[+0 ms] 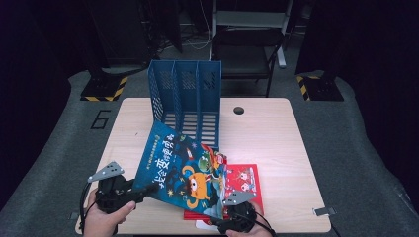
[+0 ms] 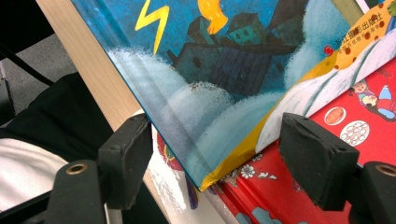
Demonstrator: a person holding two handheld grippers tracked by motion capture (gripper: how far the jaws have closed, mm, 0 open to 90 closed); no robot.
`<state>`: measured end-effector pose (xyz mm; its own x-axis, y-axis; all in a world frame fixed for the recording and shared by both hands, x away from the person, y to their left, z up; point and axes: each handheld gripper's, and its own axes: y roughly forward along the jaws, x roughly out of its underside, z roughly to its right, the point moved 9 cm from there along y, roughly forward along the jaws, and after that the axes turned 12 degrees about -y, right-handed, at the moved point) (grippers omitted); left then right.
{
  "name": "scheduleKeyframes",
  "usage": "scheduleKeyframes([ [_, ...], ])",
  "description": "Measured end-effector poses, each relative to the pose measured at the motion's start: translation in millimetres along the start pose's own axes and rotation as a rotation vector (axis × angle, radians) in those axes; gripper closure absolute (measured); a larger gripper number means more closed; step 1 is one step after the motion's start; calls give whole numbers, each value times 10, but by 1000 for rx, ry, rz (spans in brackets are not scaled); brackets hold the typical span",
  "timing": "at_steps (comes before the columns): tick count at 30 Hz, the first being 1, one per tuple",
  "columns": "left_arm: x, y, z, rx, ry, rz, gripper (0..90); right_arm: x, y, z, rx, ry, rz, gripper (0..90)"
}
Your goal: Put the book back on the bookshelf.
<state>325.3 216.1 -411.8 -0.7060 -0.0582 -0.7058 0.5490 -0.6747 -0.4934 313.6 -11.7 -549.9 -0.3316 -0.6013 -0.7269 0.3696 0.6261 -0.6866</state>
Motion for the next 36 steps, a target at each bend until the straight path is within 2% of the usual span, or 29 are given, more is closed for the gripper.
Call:
scheduleKeyframes([
  [2, 5, 3, 22, 1, 9, 1, 534, 2, -2, -1, 0, 3, 0, 261],
  [5, -8, 8, 31, -3, 18, 10, 538, 2, -2, -4, -2, 10, 4, 261],
  [10, -19, -7, 17, -3, 18, -13, 605, 3, -4, -7, -6, 11, 11, 262],
  [14, -28, -5, 11, -11, -4, -11, 620, 6, -4, -3, -3, 1, 16, 261],
  [16, -20, -11, 6, -11, -12, -10, 625, 7, -3, -15, -1, 16, 16, 261],
  [20, 8, -39, -4, -7, -19, -17, 630, 2, 4, -2, 7, -5, 22, 259],
  [25, 21, -82, -8, -8, -24, -11, 635, -10, 19, -23, 7, -4, 23, 258],
  [26, 29, -99, -12, -8, -23, -23, 635, -9, 21, -23, -2, -23, 18, 259],
  [27, 32, -114, -20, -9, -22, -23, 635, -17, 27, -38, -7, -13, 19, 259],
  [28, 29, -115, -27, -12, -25, -13, 636, -22, 33, -47, -9, -17, 22, 258],
  [30, 43, -146, -39, -11, -33, -24, 636, -32, 45, -54, -16, -33, 16, 255],
  [36, 66, -206, -61, -17, -31, -19, 637, -65, 81, -69, -22, -39, 6, 240],
])
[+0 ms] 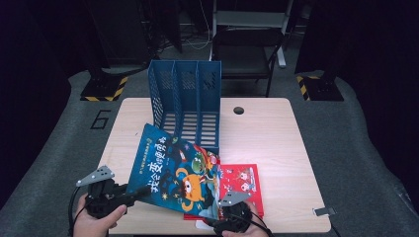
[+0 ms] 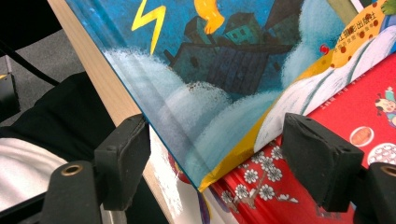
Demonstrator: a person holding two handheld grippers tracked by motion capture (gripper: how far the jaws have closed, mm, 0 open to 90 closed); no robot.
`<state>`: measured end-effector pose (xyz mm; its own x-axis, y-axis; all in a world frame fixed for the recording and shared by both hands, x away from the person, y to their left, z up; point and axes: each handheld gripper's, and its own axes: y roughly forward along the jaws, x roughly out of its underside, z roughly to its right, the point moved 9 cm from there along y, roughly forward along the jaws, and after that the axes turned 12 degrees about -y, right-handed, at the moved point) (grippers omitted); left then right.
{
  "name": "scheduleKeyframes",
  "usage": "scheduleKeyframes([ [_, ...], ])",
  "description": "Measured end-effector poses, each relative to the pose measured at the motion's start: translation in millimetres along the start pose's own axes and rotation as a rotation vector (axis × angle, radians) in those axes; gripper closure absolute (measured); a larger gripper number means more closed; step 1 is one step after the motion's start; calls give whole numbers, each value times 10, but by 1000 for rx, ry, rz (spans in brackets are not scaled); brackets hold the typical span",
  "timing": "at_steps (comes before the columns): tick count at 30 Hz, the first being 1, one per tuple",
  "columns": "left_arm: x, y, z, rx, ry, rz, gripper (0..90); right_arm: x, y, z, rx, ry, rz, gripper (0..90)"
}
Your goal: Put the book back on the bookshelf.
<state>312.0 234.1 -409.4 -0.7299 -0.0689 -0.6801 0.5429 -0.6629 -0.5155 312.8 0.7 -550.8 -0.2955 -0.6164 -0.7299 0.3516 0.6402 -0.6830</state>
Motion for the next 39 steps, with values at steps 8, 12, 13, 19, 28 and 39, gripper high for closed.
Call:
scheduleKeyframes([
  [8, -10, -82, -22, -8, 10, 20, 638, -69, 74, -41, -2, -1, -8, 230],
  [12, -28, -108, 6, -5, 27, 32, 640, -86, 99, -59, 9, -11, -8, 220],
  [13, -32, -115, 16, -4, 35, 23, 640, -93, 107, -60, 15, -9, 2, 218],
  [19, -100, -84, 86, 5, 68, 34, 648, -96, 112, -87, 32, 11, 14, 219],
  [28, -226, -7, 151, 40, 74, 36, 687, -83, 118, -56, 87, 4, 19, 203],
  [39, -425, 137, 256, 44, 87, 0, 702, -82, 103, -28, 79, 46, 11, 194],
])
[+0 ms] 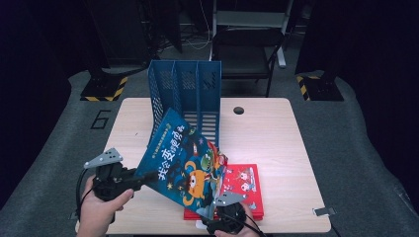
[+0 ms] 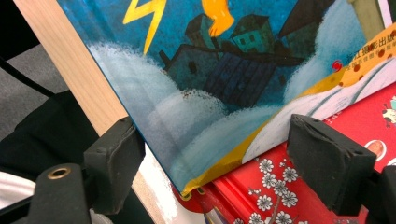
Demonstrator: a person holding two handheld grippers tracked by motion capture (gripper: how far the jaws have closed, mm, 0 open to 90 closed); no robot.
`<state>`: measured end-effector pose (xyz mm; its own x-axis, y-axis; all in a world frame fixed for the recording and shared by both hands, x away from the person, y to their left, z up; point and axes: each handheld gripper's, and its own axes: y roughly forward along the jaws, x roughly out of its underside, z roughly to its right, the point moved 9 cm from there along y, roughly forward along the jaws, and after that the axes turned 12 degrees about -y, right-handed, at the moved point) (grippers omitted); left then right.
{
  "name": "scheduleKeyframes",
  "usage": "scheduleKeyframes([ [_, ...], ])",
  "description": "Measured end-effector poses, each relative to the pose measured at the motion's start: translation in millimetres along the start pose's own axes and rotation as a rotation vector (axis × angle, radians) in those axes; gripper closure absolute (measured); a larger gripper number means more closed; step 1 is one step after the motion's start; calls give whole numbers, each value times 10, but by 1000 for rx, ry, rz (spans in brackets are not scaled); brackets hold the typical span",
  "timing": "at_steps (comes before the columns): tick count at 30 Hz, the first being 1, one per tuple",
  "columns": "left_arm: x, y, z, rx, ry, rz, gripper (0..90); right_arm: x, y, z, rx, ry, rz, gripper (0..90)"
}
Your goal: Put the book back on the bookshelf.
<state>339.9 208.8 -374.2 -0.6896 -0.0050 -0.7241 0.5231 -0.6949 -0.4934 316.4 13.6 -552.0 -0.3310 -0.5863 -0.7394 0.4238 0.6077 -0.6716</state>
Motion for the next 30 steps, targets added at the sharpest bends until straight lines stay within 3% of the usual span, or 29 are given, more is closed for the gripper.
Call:
scheduleKeyframes([
  [5, -112, 102, 51, 0, 8, -10, 708, -7, -5, 58, 6, 40, 7, 195],
  [13, -271, 275, 113, 0, 12, -9, 721, 1, -19, 199, 22, 62, 14, 199],
  [17, -327, 339, 103, 3, 1, -9, 726, 0, -23, 261, 27, 91, 18, 210],
  [23, -396, 441, 62, -3, -26, -8, 736, 5, -27, 383, 47, 98, 24, 229],
  [27, -443, 504, 53, -1, -22, -11, 736, 4, -33, 442, 50, 125, 28, 239],
  [30, -469, 546, 33, -8, -36, -3, 736, 2, -31, 504, 59, 117, 26, 248],
])
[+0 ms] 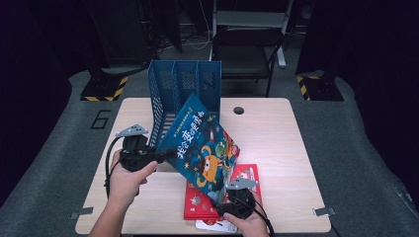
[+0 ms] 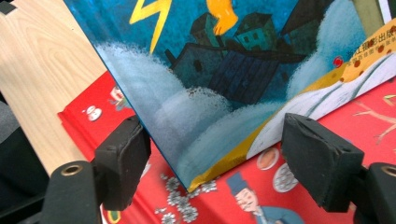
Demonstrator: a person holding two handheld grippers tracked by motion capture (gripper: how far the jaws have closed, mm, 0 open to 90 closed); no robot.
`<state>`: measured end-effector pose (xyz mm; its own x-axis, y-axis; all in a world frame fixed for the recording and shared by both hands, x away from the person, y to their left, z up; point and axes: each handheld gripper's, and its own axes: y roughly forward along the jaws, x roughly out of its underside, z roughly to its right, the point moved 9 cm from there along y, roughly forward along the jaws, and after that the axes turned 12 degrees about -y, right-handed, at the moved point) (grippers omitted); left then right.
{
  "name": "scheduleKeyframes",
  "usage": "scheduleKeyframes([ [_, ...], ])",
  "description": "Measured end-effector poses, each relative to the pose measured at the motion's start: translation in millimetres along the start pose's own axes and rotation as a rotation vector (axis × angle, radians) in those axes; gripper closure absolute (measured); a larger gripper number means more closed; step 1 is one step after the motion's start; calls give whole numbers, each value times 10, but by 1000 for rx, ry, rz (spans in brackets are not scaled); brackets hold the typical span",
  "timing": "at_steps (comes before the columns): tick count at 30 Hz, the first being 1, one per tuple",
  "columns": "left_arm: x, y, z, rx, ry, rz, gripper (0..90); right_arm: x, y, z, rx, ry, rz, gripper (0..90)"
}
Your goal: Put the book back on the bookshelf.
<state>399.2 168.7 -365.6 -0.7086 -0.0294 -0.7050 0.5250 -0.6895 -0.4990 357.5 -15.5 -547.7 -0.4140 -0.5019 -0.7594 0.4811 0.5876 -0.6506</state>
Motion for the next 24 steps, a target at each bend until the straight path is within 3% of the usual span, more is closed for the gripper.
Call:
scheduleKeyframes([
  [8, -81, 68, 12, -10, -26, 16, 753, -25, 33, 54, 21, 8, 3, 234],
  [11, -94, 76, 37, -13, -28, 15, 758, -30, 54, 52, 53, 13, 4, 222],
  [24, -143, 88, 106, 4, -40, 0, 776, -50, 77, 53, 125, -47, 20, 233],
])
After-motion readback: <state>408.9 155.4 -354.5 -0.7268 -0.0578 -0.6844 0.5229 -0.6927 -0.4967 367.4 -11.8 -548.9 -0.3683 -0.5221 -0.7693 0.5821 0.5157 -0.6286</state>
